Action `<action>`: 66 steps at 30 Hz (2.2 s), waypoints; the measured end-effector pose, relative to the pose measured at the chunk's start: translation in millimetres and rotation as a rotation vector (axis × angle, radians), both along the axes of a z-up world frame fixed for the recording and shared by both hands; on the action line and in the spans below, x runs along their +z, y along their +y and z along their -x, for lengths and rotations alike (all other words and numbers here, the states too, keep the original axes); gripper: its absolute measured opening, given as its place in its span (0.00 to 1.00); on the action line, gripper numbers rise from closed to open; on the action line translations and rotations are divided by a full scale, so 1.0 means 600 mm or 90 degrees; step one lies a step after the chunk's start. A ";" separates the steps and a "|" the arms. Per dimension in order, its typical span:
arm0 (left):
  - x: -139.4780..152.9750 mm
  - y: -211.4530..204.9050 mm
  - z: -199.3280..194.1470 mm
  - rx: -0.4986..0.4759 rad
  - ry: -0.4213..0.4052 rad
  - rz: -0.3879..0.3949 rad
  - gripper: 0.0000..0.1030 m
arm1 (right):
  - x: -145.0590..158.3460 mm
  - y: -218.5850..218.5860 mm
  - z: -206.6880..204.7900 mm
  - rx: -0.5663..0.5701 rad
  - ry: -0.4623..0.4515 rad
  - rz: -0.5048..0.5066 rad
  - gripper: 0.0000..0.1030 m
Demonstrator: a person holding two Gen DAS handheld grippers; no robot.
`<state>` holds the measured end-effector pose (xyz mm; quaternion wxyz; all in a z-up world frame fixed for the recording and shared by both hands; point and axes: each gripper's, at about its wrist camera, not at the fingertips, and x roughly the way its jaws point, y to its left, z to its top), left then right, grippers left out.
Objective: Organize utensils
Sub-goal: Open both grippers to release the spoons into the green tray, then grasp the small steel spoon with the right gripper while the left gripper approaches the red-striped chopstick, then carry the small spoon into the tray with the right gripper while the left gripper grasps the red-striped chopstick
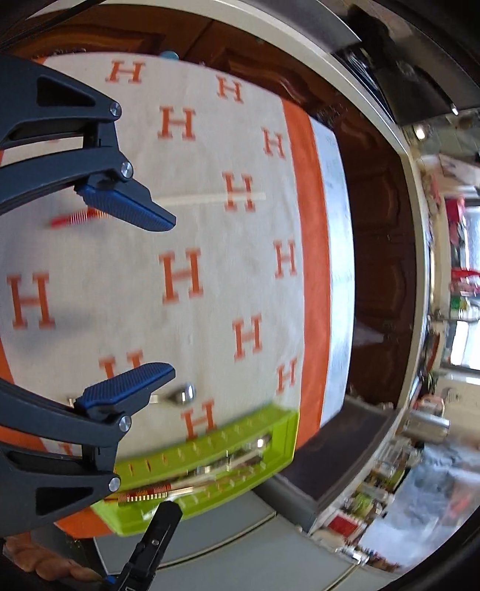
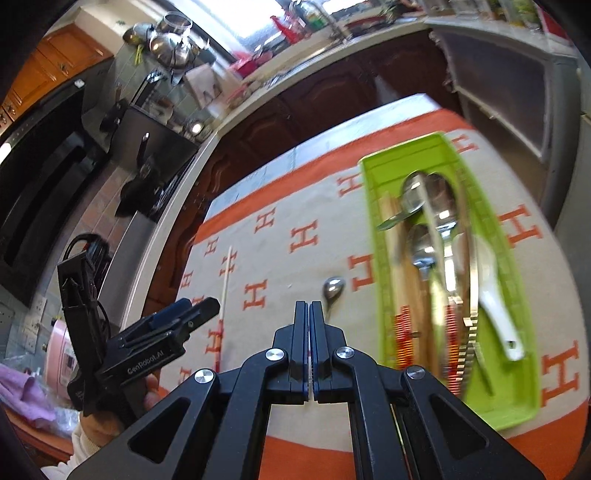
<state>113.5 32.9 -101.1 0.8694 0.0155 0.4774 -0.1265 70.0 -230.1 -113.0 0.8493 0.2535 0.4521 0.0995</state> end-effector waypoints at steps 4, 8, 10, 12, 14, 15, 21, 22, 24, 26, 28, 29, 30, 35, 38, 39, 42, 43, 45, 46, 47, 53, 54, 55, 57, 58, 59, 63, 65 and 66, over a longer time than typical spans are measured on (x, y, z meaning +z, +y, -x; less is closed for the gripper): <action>-0.019 0.065 -0.026 0.035 0.051 0.043 0.74 | -0.026 0.054 -0.048 0.020 0.048 0.029 0.10; -0.043 0.097 -0.046 0.047 0.072 0.063 0.74 | -0.067 0.102 -0.087 0.022 0.093 0.103 0.12; -0.058 0.106 -0.056 0.048 0.085 0.071 0.74 | -0.090 0.122 -0.098 0.025 0.110 0.131 0.15; -0.071 0.112 -0.065 0.050 0.091 0.072 0.74 | -0.116 0.143 -0.106 0.020 0.117 0.175 0.22; -0.085 0.119 -0.073 0.050 0.103 0.079 0.74 | -0.140 0.147 -0.113 0.012 0.124 0.208 0.22; -0.090 0.122 -0.077 0.049 0.108 0.086 0.74 | -0.153 0.150 -0.116 0.009 0.128 0.221 0.22; -0.107 0.129 -0.091 0.040 0.113 0.111 0.74 | -0.182 0.161 -0.139 -0.004 0.099 0.284 0.23; -0.109 0.129 -0.093 0.038 0.115 0.115 0.74 | -0.180 0.163 -0.141 -0.001 0.095 0.296 0.23; -0.112 0.129 -0.098 0.035 0.118 0.120 0.74 | -0.187 0.182 -0.148 0.016 0.072 0.351 0.22; -0.115 0.128 -0.103 0.033 0.120 0.122 0.74 | -0.187 0.194 -0.150 0.025 0.053 0.383 0.18; -0.119 0.127 -0.105 0.028 0.123 0.123 0.74 | -0.188 0.201 -0.150 0.030 0.037 0.395 0.09; -0.119 0.128 -0.105 0.026 0.124 0.122 0.74 | -0.188 0.204 -0.150 0.030 0.032 0.400 0.04; -0.122 0.126 -0.106 0.024 0.126 0.120 0.74 | -0.188 0.206 -0.149 0.031 0.026 0.405 0.03; -0.129 0.126 -0.101 0.018 0.127 0.106 0.74 | -0.181 0.181 -0.140 0.018 0.014 0.322 0.03; -0.133 0.130 -0.103 0.026 0.133 0.108 0.74 | -0.167 0.153 -0.123 0.011 -0.007 0.240 0.03; -0.133 0.131 -0.103 0.028 0.134 0.109 0.74 | -0.160 0.151 -0.118 0.010 -0.017 0.233 0.03; -0.134 0.131 -0.105 0.029 0.138 0.106 0.74 | -0.137 0.144 -0.100 0.012 -0.055 0.211 0.03; -0.134 0.129 -0.105 0.028 0.138 0.103 0.74 | -0.131 0.141 -0.096 0.012 -0.064 0.205 0.03; -0.134 0.124 -0.105 0.026 0.138 0.097 0.74 | -0.118 0.136 -0.084 0.007 -0.083 0.200 0.03; -0.133 0.122 -0.104 0.024 0.138 0.095 0.74 | -0.113 0.132 -0.078 0.003 -0.091 0.197 0.03; -0.132 0.119 -0.103 0.024 0.137 0.092 0.74 | -0.107 0.127 -0.072 -0.001 -0.101 0.192 0.03; -0.135 0.112 -0.096 0.023 0.138 0.074 0.74 | -0.072 0.099 -0.028 -0.023 -0.149 0.179 0.03; -0.136 0.112 -0.095 0.024 0.137 0.071 0.74 | -0.067 0.095 -0.020 -0.024 -0.158 0.177 0.03; -0.136 0.110 -0.093 0.024 0.134 0.067 0.74 | -0.062 0.092 -0.013 -0.026 -0.165 0.177 0.03; -0.136 0.109 -0.090 0.023 0.131 0.060 0.74 | -0.051 0.086 0.001 -0.027 -0.176 0.176 0.03; -0.137 0.107 -0.088 0.023 0.131 0.055 0.74 | -0.046 0.084 0.009 -0.027 -0.181 0.175 0.03; -0.137 0.107 -0.088 0.023 0.130 0.053 0.74 | -0.041 0.081 0.016 -0.028 -0.185 0.173 0.03; -0.136 0.104 -0.087 0.023 0.133 0.047 0.74 | -0.006 0.070 0.040 -0.042 -0.208 0.161 0.03; -0.136 0.103 -0.088 0.024 0.136 0.045 0.74 | 0.019 0.056 0.050 -0.056 -0.215 0.151 0.03; -0.136 0.103 -0.088 0.024 0.136 0.045 0.74 | 0.032 0.048 0.055 -0.065 -0.215 0.150 0.03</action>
